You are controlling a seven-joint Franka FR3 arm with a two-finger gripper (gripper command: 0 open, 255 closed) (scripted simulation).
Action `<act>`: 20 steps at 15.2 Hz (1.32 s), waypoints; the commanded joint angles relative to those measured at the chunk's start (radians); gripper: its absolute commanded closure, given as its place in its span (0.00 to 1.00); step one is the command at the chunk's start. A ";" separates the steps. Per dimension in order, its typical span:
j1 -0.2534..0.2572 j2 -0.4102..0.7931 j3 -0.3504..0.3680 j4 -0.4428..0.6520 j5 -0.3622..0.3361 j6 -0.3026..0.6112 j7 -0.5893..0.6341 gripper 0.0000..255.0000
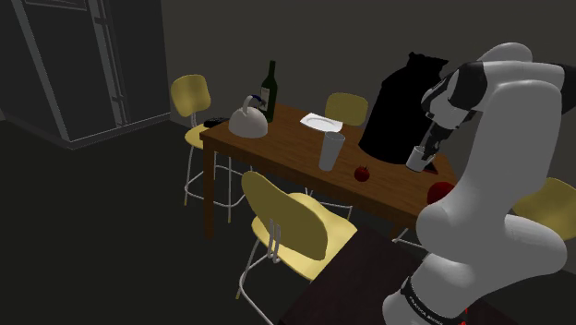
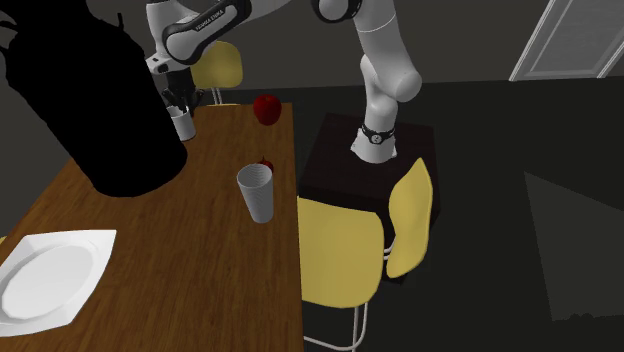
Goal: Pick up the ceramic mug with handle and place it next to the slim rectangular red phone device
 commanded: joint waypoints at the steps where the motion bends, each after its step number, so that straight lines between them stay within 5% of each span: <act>1: 0.004 0.006 0.006 0.001 0.001 0.003 0.000 1.00; 20: 0.021 -0.063 -0.016 0.119 -0.042 -0.177 0.042 1.00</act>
